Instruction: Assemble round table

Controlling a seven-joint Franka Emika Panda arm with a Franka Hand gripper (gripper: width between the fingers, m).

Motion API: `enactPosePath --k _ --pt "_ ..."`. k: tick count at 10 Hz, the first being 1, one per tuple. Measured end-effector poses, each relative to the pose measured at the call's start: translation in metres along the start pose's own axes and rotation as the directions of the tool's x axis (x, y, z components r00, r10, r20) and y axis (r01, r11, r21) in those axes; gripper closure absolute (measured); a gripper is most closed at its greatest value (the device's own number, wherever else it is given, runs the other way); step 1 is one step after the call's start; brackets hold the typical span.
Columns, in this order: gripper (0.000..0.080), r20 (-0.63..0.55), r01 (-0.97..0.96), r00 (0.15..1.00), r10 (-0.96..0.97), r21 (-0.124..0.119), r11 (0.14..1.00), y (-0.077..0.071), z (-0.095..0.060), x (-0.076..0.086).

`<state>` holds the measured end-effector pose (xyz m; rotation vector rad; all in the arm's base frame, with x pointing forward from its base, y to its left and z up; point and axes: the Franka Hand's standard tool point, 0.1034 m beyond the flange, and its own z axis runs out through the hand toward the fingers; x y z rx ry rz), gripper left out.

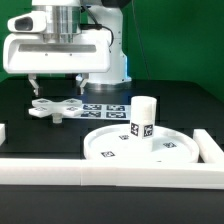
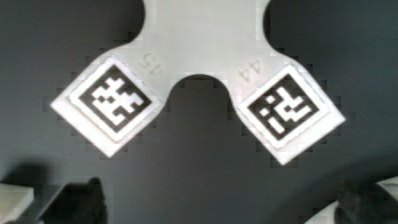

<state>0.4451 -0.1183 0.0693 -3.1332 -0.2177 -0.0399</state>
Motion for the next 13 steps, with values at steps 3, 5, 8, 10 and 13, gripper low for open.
enactPosePath --k 3,5,8,10,13 --pt "0.0151 0.015 -0.095 0.995 0.095 0.012 0.995 0.006 0.001 -0.006" --pt "0.0151 0.048 -0.182 0.982 0.181 0.028 0.983 0.008 0.006 -0.027" --pt "0.0151 0.058 -0.197 0.979 0.195 0.036 0.98 0.007 0.008 -0.031" --pt "0.0151 0.069 -0.208 0.976 0.205 0.041 0.977 0.007 0.012 -0.033" --pt "0.0151 0.073 -0.196 0.978 0.194 0.033 0.98 0.006 0.021 -0.042"
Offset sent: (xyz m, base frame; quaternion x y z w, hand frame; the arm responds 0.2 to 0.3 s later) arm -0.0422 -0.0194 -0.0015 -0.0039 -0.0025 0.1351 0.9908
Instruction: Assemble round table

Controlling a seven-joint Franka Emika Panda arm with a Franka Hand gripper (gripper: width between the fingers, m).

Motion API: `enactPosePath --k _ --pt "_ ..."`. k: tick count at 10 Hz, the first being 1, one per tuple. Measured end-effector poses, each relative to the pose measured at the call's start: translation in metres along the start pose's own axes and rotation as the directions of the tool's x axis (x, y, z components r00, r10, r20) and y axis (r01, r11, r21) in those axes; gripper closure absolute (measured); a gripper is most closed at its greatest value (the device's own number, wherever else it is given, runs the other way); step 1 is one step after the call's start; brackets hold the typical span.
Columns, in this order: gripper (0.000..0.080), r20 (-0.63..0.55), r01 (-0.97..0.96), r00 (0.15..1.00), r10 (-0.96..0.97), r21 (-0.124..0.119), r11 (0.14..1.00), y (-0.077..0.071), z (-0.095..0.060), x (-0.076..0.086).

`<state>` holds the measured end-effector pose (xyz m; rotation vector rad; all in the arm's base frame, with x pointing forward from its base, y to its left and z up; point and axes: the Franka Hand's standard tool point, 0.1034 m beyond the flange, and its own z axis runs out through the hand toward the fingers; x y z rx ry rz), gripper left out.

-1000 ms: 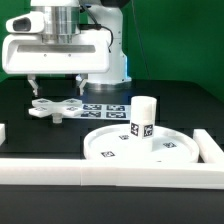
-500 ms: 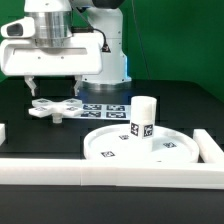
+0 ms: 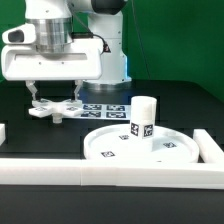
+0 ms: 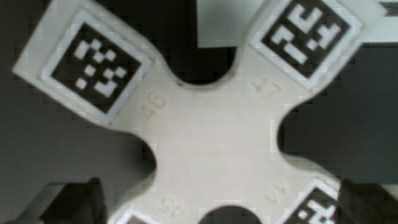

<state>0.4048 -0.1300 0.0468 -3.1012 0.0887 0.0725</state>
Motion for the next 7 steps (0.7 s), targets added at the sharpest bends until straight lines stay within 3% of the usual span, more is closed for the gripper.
enactPosePath --k 7 --pt "0.0151 0.02 0.045 0.999 -0.045 0.001 0.999 0.0003 0.0096 -0.0058"
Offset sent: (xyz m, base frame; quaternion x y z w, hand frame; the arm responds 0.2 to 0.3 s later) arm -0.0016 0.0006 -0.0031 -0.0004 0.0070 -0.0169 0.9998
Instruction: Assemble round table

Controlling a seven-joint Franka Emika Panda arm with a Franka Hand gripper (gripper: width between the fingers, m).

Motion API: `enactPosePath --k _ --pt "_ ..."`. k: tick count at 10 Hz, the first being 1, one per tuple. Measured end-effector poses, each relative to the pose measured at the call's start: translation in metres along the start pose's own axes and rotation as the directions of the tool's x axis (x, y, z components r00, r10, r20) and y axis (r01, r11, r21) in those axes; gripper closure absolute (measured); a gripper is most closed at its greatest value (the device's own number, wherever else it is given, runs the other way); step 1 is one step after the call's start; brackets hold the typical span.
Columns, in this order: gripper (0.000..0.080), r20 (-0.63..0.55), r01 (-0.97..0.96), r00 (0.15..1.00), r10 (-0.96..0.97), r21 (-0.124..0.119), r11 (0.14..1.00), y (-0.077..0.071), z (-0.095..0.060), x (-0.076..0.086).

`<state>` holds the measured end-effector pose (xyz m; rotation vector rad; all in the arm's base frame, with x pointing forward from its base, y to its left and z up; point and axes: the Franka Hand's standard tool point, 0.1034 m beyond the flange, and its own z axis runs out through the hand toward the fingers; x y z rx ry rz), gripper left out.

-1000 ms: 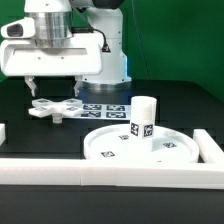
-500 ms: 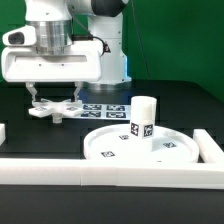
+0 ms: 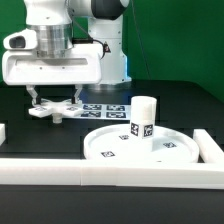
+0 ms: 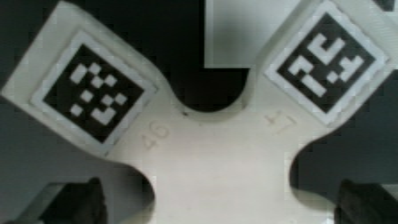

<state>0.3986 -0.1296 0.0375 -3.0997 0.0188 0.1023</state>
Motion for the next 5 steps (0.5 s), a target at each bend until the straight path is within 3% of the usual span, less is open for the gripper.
enactPosePath --k 5 --pt "0.0151 0.01 0.046 0.999 -0.046 -0.005 0.999 0.0014 0.0088 -0.0033"
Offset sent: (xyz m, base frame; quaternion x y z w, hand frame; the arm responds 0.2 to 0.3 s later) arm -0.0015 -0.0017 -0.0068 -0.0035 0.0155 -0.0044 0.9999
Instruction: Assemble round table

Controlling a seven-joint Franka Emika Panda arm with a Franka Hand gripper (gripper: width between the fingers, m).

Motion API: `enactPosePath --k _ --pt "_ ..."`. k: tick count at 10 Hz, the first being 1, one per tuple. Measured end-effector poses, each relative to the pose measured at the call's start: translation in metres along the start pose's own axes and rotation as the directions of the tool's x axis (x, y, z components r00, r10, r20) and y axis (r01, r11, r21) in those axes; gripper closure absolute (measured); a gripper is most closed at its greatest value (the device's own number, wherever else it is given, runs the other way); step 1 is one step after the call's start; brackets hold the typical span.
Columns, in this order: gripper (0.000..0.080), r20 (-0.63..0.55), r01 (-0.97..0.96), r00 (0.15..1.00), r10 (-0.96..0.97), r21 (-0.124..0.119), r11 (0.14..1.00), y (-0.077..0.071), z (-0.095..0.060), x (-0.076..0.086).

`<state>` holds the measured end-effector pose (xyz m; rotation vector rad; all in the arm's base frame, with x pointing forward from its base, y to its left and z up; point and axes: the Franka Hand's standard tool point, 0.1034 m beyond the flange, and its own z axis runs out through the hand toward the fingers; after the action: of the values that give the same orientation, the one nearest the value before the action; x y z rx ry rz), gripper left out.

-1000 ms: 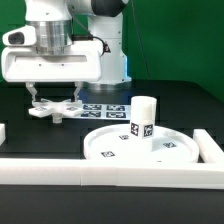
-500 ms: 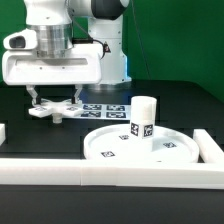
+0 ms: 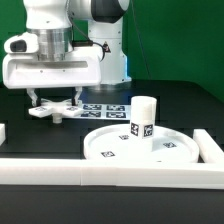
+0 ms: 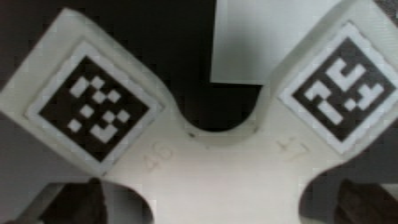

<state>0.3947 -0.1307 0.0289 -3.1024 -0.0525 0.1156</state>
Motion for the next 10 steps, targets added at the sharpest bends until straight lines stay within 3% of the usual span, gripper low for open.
enactPosePath --k 4,5,6,7,10 --pt "0.0151 0.013 0.0 1.0 0.0 0.001 1.0 -0.0002 0.0062 -0.0031" --pt "0.0281 0.014 0.0 1.0 0.0 0.002 1.0 -0.0002 0.0064 -0.0032" --pt "0.0281 0.008 0.002 1.0 -0.002 -0.002 1.0 -0.0001 0.0059 -0.0019" --pt "0.035 0.006 0.003 1.0 -0.003 -0.004 1.0 -0.0001 0.006 -0.0015" --pt "0.035 0.006 0.003 1.0 -0.003 -0.004 1.0 -0.0001 0.006 -0.0015"
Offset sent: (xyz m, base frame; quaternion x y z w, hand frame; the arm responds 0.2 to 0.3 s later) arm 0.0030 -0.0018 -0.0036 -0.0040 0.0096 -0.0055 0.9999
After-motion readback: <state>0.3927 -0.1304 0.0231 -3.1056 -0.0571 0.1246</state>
